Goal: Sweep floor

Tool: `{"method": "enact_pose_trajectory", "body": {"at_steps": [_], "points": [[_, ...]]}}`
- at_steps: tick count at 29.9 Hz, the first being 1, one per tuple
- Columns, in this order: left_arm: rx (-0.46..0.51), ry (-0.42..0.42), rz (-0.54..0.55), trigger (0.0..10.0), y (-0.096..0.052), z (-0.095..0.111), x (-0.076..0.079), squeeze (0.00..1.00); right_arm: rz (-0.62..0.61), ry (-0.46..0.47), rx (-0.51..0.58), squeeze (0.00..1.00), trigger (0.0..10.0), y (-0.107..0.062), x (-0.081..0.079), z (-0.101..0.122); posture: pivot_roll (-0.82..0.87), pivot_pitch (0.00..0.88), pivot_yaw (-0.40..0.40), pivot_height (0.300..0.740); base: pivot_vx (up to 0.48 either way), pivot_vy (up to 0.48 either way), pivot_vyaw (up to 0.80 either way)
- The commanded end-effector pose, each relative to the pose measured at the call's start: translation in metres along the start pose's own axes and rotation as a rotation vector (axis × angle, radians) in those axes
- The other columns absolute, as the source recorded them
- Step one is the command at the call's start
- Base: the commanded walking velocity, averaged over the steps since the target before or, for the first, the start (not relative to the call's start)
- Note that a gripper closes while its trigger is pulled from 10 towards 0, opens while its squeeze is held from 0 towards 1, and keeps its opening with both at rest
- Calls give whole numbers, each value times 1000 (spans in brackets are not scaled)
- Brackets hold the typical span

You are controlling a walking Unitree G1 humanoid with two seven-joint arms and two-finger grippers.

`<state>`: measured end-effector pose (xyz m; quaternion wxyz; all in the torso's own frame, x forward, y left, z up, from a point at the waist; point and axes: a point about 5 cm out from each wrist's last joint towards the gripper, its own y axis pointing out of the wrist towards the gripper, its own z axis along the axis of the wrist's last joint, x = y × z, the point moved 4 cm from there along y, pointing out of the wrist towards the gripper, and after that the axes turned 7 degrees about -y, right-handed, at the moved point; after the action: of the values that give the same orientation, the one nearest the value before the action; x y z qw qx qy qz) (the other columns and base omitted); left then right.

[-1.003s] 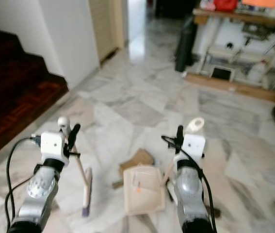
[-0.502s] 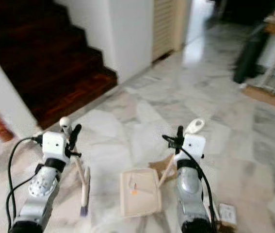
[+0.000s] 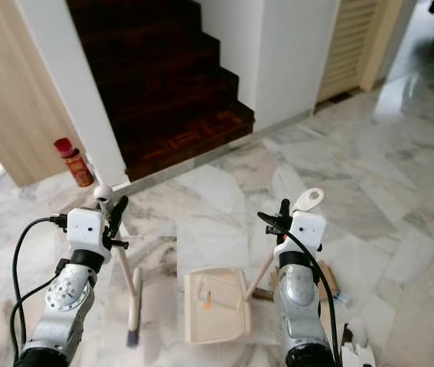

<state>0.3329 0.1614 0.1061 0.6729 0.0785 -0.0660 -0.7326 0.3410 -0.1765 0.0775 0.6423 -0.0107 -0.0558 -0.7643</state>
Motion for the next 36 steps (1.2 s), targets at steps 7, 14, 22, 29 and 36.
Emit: {"method": "enact_pose_trajectory", "body": {"at_steps": [7,14,22,29,36], "points": [[46,1,-3,10000,7,12,0,0,5,17,48,0,10000,7,-4,14,59,0,18,740,0,350,0],[48,1,-7,10000,7,13,-1,0,13,11,49,0,10000,8,-6,14,57,0,21,740,0,390,0],[50,0,-13,10000,9,14,0,0,12,0,53,0,10000,9,-6,15,60,0,25,740,0,388,138],[46,-1,-16,10000,7,14,1,0,14,7,49,0,10000,8,-9,15,62,0,28,740,0,380,0],[46,-4,-22,10000,8,14,3,0,9,5,49,0,10000,8,-8,14,63,0,32,740,0,378,582]]}}
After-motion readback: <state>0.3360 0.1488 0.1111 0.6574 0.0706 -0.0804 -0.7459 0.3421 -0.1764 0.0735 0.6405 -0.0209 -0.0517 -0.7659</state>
